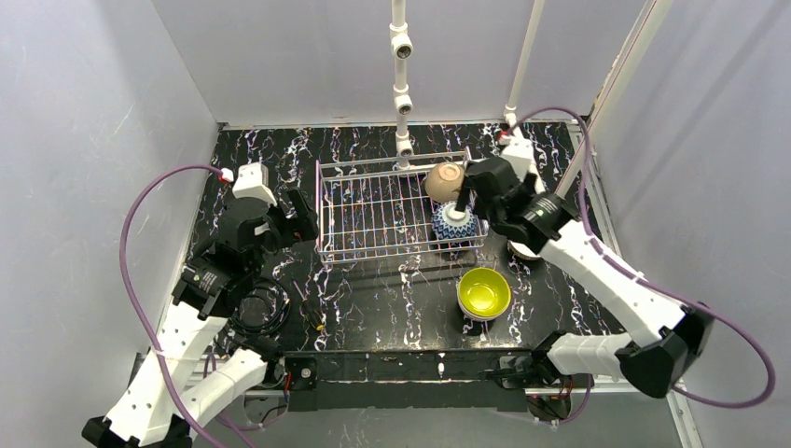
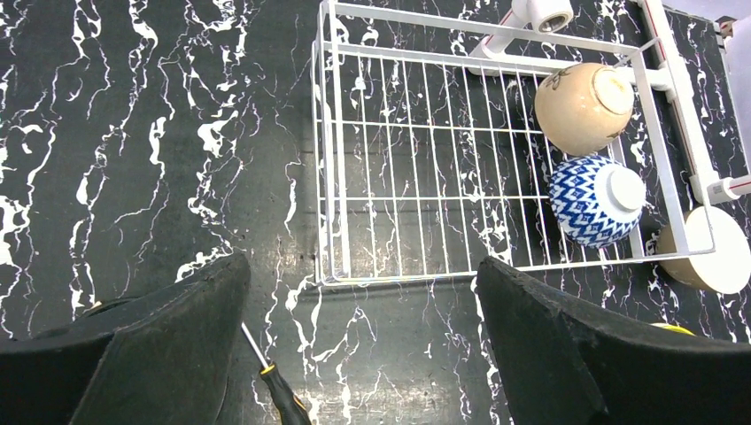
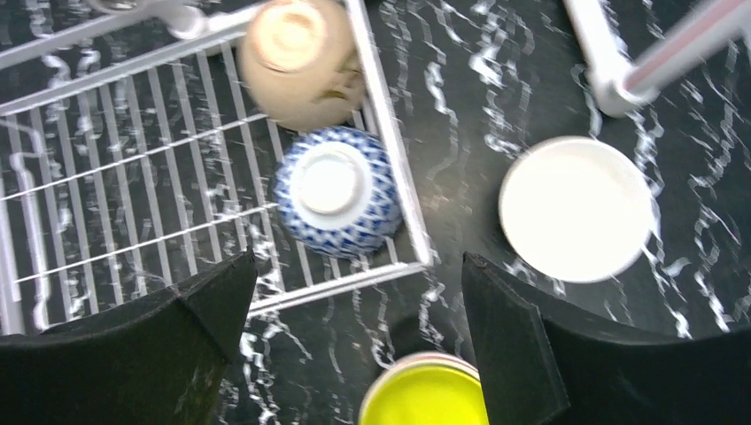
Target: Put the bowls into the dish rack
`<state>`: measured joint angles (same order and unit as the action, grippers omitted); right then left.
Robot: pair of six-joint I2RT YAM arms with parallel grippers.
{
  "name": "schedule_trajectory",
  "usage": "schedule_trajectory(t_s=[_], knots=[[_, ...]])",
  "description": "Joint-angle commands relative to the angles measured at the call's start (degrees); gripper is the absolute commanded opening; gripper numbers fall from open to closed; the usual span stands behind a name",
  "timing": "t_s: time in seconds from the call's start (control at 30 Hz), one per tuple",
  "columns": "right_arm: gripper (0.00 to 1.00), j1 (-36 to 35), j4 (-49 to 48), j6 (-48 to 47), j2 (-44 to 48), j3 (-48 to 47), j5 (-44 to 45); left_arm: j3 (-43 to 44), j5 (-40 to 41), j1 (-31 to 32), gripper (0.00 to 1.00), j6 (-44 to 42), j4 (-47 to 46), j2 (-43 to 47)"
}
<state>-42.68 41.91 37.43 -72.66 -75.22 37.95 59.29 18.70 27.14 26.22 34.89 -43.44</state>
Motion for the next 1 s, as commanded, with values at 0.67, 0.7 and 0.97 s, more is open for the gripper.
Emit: schedule_trajectory(t_s=[0.67, 0.7, 0.97], knots=[[0.67, 12.4, 14.7, 3.8, 16.0, 23.0, -16.7, 1.2, 3.5, 0.1, 0.98, 3.2, 2.0, 0.8], [0.65, 12.3, 15.9, 3.6, 15.7, 23.8, -18.2, 0.7, 3.6, 0.1, 0.98, 2.1, 1.0, 0.5], [0.51, 12.4, 18.8, 4.3, 16.8, 27.8, -22.6, -1.5, 3.2, 0.1, 0.98, -2.3, -6.7, -2.8]])
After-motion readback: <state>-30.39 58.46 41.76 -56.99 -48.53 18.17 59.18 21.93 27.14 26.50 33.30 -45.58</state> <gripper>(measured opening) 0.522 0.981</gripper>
